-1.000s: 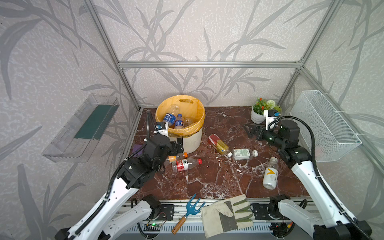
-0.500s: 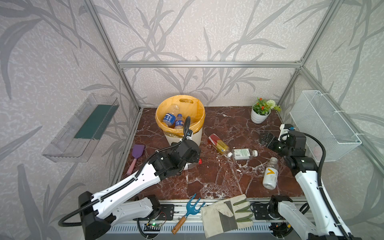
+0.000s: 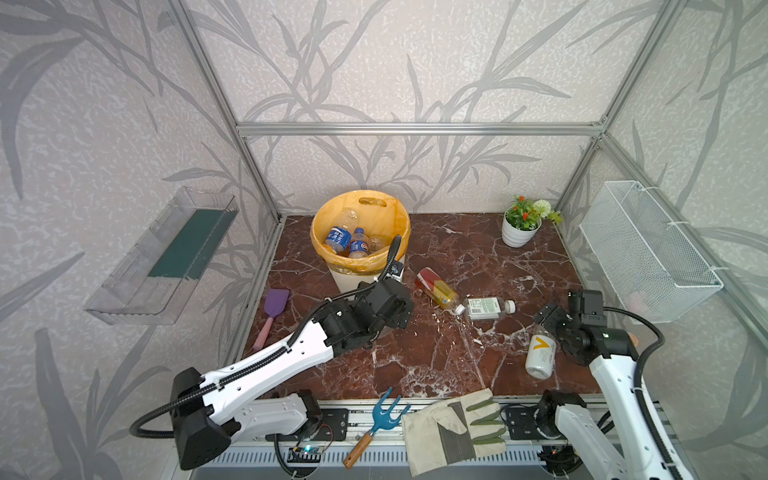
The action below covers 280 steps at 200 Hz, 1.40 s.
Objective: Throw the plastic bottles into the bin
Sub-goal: 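Grasp the V-labelled bottle with the right gripper while the left gripper lowers, then lift the V-labelled bottle and carry it over the bin with the right gripper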
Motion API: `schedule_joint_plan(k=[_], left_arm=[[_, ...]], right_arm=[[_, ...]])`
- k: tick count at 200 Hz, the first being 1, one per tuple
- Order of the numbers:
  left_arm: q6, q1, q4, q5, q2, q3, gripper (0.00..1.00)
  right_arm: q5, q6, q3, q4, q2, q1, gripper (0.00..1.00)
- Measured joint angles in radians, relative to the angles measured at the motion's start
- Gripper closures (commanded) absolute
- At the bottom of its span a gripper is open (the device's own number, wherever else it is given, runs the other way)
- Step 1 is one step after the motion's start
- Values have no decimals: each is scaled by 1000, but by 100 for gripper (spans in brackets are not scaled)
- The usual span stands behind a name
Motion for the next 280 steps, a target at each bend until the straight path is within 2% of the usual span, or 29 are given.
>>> schedule_joint_plan(k=[28, 85, 109, 171, 199, 218, 244, 280], left_arm=[[38, 0, 21, 25, 16, 0, 2], [88, -2, 80, 95, 28, 0, 2], [95, -3, 102, 117, 30, 0, 2], [105, -3, 119, 134, 30, 0, 2], [115, -3, 118, 140, 30, 0, 2], [119, -3, 117, 140, 30, 0, 2], [120, -3, 114, 138, 25, 0, 1], [119, -3, 111, 127, 16, 4, 2]], right_arm=[[14, 15, -51, -45, 23, 0, 15], [-5, 18, -92, -53, 132, 0, 16], [-21, 11, -119, -38, 173, 0, 27], [-76, -13, -136, 51, 202, -1, 28], [-104, -16, -162, 111, 250, -2, 23], [-119, -17, -189, 126, 292, -2, 25], [-127, -23, -182, 121, 270, -6, 36], [-126, -50, -105, 89, 119, -6, 40]])
